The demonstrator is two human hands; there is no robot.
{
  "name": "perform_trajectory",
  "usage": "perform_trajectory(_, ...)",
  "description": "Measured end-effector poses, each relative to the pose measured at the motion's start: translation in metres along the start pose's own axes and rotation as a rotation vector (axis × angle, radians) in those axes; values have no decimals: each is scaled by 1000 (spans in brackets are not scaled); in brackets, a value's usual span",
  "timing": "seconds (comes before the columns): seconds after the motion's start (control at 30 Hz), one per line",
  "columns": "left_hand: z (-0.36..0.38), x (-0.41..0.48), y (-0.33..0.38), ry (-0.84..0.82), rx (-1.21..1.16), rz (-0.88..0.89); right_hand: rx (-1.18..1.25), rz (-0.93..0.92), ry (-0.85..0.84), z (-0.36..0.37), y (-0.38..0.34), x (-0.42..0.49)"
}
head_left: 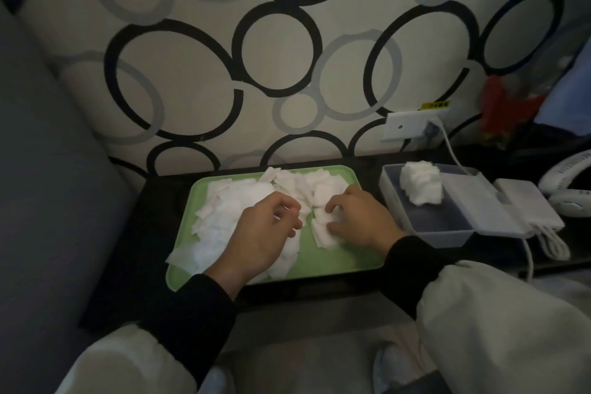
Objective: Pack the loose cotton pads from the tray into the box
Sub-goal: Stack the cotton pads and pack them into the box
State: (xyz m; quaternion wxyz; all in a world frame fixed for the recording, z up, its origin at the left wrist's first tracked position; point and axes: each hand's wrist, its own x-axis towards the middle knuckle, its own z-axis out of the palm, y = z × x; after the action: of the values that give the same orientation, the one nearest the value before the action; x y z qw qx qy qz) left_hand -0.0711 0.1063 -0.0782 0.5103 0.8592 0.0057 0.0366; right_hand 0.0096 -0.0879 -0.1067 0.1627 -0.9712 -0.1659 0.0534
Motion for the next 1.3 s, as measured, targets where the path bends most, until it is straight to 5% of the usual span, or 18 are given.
perform_trajectory(0.2, -9, -5, -7, -4, -39, -19, 150, -47, 169, -5, -2, 6)
perform_trajectory(0.3, -13, -3, -13, 54, -100, -49, 523, 13, 274, -14, -11, 3)
perform_trajectory(0.47, -11, -3, -2, 55, -320, -110, 1249, 158, -3, -35, -41, -18)
perform_trajectory(0.57, -5, -6, 9, 11, -470, -115, 1309, 119, -114, -36, -57, -26)
perform_trajectory(0.67, -3, -4, 11, 135, -511, -124, 1357, 129, -112, -35, -66, -27)
perform_trajectory(0.9, -9, 0, 8, 124, -543, -190, 1035, 2, -119, -33, -62, -27)
perform_trajectory(1.1, -28, 9, 4, 226, -672, -281, 623, 91, 128, -23, -22, -8)
perform_trajectory(1.3, -32, 8, -4, 225, -789, -409, 103, 198, -84, -10, -11, -4)
